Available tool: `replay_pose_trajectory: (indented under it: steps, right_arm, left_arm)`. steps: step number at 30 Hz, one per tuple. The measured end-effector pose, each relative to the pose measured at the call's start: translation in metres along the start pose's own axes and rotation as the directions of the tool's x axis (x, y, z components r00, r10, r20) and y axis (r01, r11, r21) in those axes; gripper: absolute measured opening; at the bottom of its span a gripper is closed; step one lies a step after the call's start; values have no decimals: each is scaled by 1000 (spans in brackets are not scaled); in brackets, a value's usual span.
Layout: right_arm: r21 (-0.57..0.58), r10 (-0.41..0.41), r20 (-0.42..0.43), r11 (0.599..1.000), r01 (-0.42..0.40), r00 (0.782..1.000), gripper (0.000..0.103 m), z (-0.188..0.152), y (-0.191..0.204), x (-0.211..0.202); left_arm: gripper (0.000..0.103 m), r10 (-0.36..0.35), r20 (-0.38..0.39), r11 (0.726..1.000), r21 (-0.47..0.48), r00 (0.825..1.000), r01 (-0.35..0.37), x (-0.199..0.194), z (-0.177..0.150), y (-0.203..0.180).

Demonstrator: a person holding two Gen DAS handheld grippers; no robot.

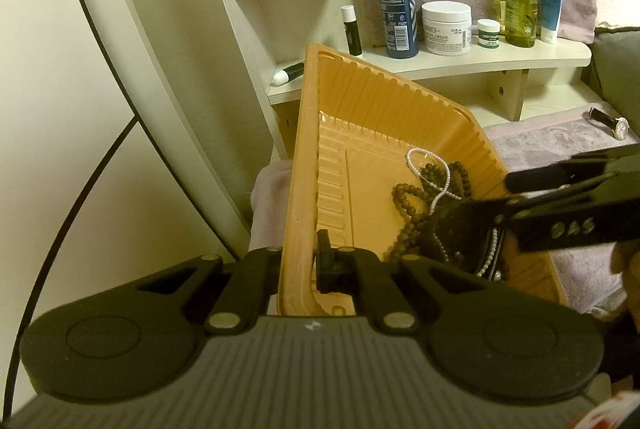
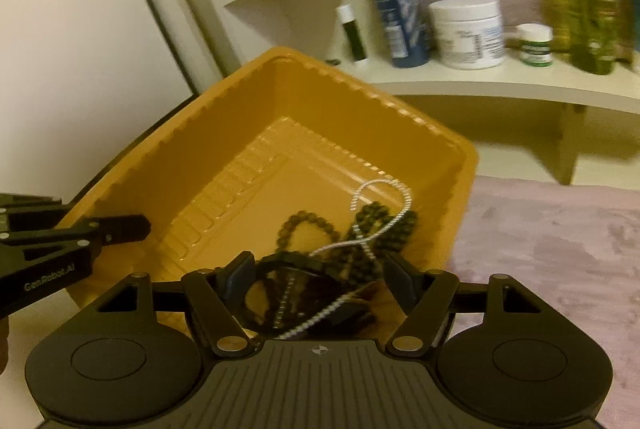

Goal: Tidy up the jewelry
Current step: 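Carry the black band into the tray and open the right gripper, then move the open right gripper to the silver-faced watch on the towel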

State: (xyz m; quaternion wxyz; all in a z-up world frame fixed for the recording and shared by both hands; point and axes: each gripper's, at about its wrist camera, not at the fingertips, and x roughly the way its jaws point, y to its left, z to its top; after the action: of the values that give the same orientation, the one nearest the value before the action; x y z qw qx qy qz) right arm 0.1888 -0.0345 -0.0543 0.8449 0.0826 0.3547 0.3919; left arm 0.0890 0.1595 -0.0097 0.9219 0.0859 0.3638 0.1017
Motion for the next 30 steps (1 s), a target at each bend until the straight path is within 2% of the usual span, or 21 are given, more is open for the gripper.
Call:
replay_pose_trajectory:
  steps: [10, 17, 21, 26, 30]
  right_arm:
    - [86, -143, 53, 987, 138, 988, 71, 2, -48, -47]
    - [123, -262, 78, 960, 252, 962, 71, -15, -88, -78]
    - [138, -358, 92, 929, 345, 929, 71, -28, -112, -93]
    - [186, -489, 113, 865, 466, 865, 71, -37, -142, -110]
    - [194, -561, 117, 822, 535, 820, 71, -38, -164, -116]
  left_arm:
    - [4, 4, 1, 1000, 4, 1000, -4, -1, 0, -1]
    - [4, 4, 1, 1000, 10, 1000, -4, -1, 0, -3]
    - [4, 4, 1, 1000, 10, 1000, -4, -1, 0, -3]
    - [4, 4, 1, 1000, 10, 1000, -4, -2, 1, -3]
    - [4, 5, 1, 1000, 11, 1000, -5, -2, 1, -3]
